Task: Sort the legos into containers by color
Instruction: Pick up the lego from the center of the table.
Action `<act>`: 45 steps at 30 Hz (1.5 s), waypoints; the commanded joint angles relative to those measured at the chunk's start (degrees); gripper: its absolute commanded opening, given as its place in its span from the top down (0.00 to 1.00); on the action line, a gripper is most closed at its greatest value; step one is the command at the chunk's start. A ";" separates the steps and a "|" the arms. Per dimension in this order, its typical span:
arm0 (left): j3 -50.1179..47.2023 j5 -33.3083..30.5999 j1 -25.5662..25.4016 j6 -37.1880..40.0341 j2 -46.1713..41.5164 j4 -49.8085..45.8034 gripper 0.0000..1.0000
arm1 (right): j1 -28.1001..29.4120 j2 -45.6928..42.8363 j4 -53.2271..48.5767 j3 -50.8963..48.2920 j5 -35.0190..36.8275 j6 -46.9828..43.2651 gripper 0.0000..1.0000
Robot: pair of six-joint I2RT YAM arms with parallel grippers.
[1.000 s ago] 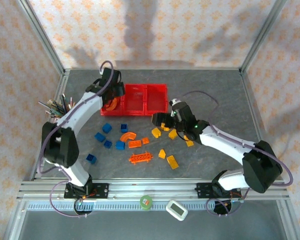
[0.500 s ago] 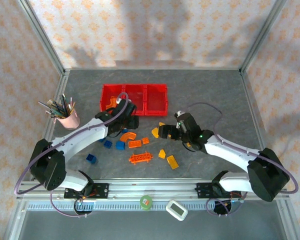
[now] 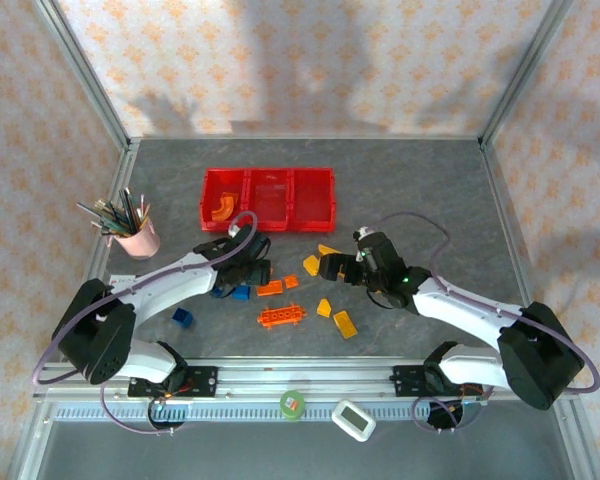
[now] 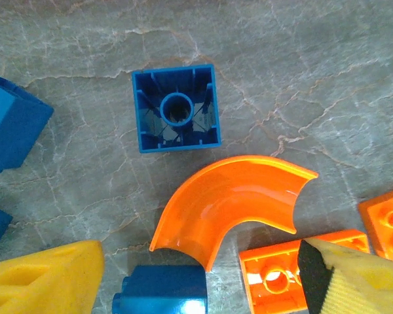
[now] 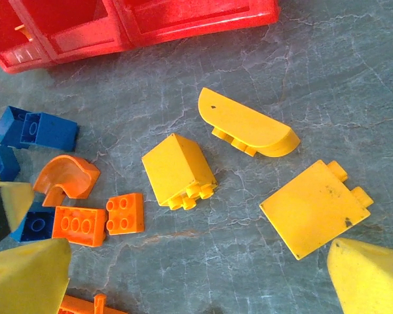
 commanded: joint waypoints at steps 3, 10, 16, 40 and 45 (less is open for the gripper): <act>0.23 -2.92 -0.13 1.27 3.57 -1.77 0.20 | 0.46 -1.02 2.01 -0.80 0.55 1.41 0.00; 0.10 -3.74 0.48 1.36 6.73 0.84 0.24 | 0.41 -1.01 2.33 -0.92 0.11 1.72 0.00; 0.92 -3.59 1.01 1.74 8.16 1.79 0.28 | 0.46 -3.15 1.76 -1.18 0.76 1.89 0.00; 2.54 0.22 3.13 2.67 10.63 5.14 0.59 | 0.46 -1.62 2.19 -0.06 1.16 0.90 0.00; 2.43 0.25 2.76 2.67 9.26 4.69 0.64 | 0.46 -1.62 1.72 0.94 0.94 0.34 0.00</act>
